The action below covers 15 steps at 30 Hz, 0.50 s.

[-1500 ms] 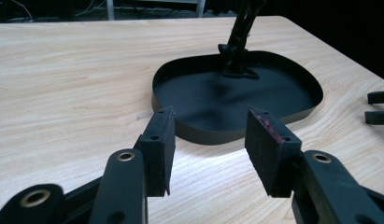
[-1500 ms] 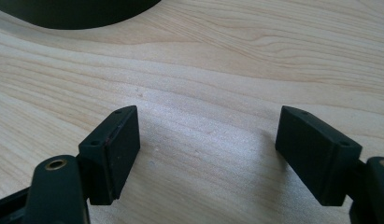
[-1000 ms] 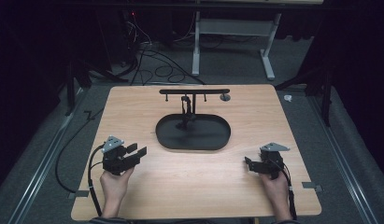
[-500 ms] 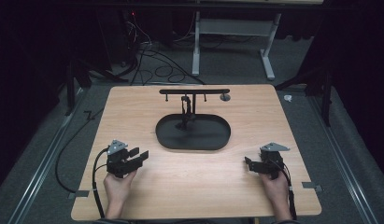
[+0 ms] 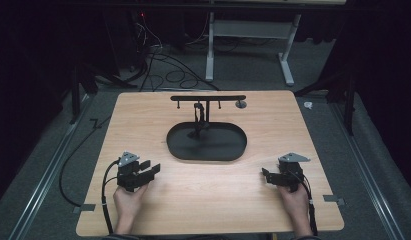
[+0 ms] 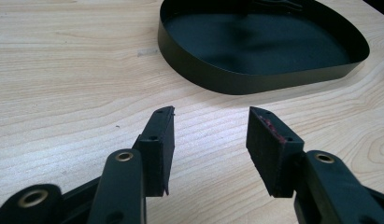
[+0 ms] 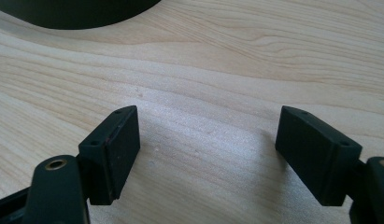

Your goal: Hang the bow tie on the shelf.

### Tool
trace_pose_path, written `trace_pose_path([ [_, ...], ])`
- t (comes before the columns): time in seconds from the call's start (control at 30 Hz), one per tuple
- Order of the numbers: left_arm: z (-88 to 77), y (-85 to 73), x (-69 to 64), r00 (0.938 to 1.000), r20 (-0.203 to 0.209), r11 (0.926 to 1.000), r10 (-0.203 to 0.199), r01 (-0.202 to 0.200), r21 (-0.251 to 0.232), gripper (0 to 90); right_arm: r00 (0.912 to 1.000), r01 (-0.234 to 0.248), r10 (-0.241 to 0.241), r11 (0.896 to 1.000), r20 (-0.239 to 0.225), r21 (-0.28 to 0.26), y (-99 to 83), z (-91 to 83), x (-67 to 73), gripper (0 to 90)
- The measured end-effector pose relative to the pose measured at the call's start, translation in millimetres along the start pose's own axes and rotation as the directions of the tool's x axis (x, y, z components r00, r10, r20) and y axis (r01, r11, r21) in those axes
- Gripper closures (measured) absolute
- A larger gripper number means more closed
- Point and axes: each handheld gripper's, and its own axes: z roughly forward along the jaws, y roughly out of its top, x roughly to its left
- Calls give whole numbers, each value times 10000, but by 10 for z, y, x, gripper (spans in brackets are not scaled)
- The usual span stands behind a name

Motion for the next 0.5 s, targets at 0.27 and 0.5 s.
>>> trace_pose_path([
  [0.27, 106, -45, -13, 9999, -128, 9996, 76, -73, 275, 523, 10000, 0, 0, 10000, 2, -1, 0, 0, 0, 230],
  [0.5, 184, -80, -15, 9994, -282, 9987, 219, -206, 471, 520, 10000, -2, 2, 10000, -2, 2, 0, 0, 0, 230],
])
